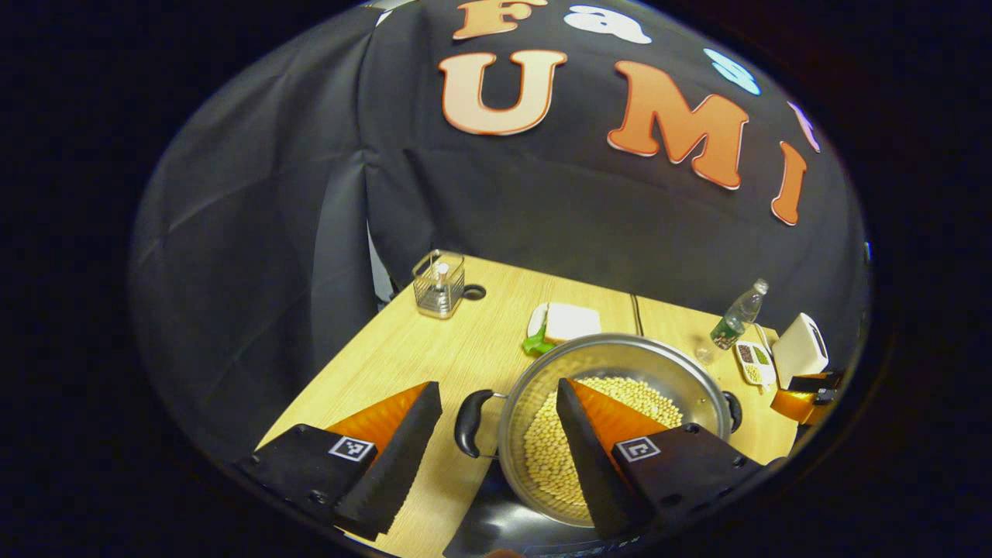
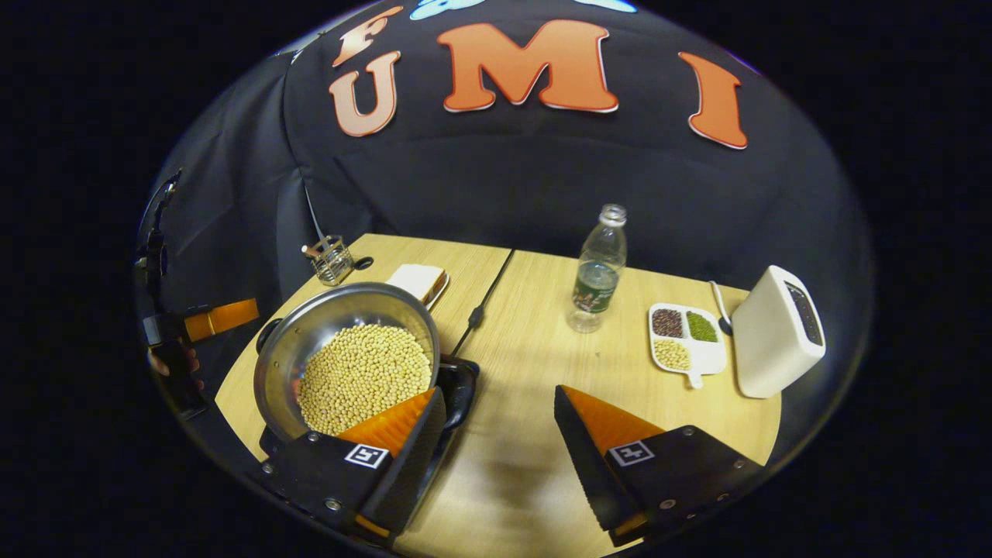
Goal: First push the handle of the pot to place it horizontally, then grasp the pot with both hands and set it on the induction cooktop.
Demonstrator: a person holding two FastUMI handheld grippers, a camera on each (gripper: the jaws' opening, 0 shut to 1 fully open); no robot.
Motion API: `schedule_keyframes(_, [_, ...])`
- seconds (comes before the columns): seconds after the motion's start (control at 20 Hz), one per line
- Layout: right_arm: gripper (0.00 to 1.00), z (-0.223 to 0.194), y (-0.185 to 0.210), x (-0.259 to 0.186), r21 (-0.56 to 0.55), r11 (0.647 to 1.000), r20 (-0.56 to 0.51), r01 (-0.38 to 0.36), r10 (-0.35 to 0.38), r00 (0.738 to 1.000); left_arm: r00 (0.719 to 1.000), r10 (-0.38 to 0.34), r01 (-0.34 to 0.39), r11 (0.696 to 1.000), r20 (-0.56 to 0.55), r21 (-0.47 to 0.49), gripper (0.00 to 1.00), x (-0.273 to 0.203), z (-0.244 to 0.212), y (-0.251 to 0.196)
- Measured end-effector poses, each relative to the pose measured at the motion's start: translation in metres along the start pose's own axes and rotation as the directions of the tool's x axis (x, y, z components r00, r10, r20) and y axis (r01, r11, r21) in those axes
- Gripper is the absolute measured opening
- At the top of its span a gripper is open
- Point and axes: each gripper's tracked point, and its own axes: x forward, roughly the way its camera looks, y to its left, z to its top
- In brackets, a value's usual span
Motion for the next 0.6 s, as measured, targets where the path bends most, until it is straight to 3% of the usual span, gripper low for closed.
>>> schedule_keyframes(0.3, [0.89, 0.053, -0.087, -0.084, -0.012, 0.996, 0.196, 0.088, -0.084, 0.977, 0.97, -0.071, 0.055, 0.996, 0.232, 0.073, 0.96, -0.064, 0.086, -0.073])
schedule_keyframes(0.45, [0.89, 0.084, -0.126, -0.135, -0.001, 0.99, 0.325, 0.139, -0.131, 0.936, 0.935, -0.112, 0.091, 0.993, 0.337, 0.077, 0.97, -0.1, 0.132, -0.1])
schedule_keyframes(0.6, [0.9, 0.12, -0.158, -0.181, 0.009, 0.98, 0.444, 0.198, -0.181, 0.877, 0.882, -0.167, 0.16, 0.986, 0.442, 0.052, 0.96, -0.142, 0.181, -0.128])
